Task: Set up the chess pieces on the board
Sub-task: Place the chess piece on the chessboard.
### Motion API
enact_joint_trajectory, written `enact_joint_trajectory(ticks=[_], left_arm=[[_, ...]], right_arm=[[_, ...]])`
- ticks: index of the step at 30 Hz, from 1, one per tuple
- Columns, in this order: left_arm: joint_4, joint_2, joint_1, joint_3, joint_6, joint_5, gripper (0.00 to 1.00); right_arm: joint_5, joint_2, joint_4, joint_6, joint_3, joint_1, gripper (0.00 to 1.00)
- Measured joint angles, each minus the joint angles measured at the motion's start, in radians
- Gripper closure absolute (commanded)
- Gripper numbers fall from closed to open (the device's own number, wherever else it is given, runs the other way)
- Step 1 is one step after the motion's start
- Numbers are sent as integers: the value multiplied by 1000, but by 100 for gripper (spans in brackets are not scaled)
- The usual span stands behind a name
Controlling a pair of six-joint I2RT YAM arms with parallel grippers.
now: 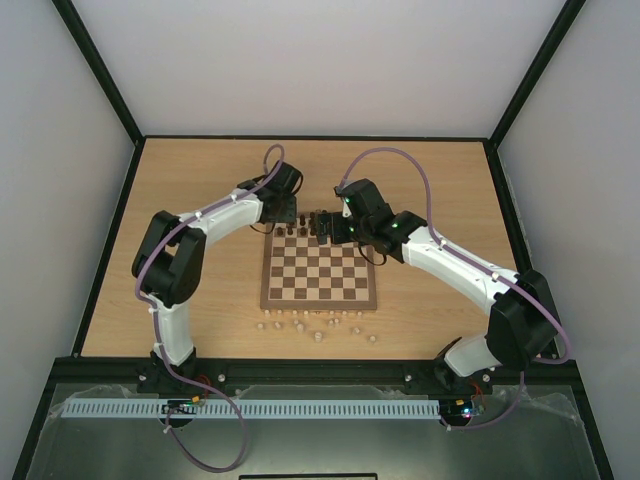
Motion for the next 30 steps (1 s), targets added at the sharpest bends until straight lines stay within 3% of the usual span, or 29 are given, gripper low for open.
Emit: enact_joint_trajectory(ticks=[22,30], left_arm=[[21,35,1,-13,-1,2,92],[22,35,0,-18,-1,1,85]], right_arm=[[0,0,0,0,0,0,1],[-1,0,0,0,0,0,1]])
